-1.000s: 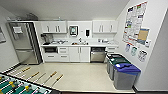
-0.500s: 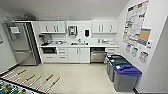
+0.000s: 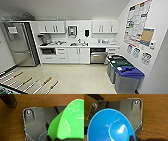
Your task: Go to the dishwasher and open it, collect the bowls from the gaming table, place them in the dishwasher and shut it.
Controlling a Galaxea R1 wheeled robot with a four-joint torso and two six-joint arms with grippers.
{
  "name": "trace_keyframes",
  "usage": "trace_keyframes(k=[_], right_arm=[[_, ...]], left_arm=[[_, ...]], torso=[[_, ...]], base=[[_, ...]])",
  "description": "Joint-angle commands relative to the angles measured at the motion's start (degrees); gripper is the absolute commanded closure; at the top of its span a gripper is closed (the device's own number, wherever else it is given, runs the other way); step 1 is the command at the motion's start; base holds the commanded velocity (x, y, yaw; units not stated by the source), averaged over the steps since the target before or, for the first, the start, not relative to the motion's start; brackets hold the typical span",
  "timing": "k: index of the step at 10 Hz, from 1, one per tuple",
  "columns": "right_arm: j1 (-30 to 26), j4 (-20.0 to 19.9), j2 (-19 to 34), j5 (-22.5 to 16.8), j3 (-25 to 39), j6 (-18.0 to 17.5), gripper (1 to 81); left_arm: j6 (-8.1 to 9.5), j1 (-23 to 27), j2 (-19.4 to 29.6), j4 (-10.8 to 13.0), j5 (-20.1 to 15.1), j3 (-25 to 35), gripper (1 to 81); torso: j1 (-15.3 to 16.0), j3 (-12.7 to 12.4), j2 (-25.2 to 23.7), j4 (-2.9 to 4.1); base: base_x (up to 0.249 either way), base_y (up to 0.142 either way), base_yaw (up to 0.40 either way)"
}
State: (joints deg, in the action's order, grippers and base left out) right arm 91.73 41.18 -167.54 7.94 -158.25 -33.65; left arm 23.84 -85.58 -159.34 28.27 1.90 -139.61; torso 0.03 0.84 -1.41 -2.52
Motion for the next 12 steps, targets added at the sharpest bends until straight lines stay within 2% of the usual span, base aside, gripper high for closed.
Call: trace_keyframes(k=[1,12], right_arm=[[-2.47,0.39,0.69,-2.14,-0.30,0.16,81.1],[-2.38,0.39,0.69,-2.14,-0.30,0.16,81.1]], left_arm=[[-0.11,3.00,1.13,0.12,-1.99,0.30,81.1],[-0.20,3.00,1.04,0.12,-1.99,0.30,81.1]], torso=[[0.00,0.00,0.00,0.00],[-0.02,0.00,0.00,0.00]], base=[[0.134,0.000,0.000],[0.134,0.000,0.000]])
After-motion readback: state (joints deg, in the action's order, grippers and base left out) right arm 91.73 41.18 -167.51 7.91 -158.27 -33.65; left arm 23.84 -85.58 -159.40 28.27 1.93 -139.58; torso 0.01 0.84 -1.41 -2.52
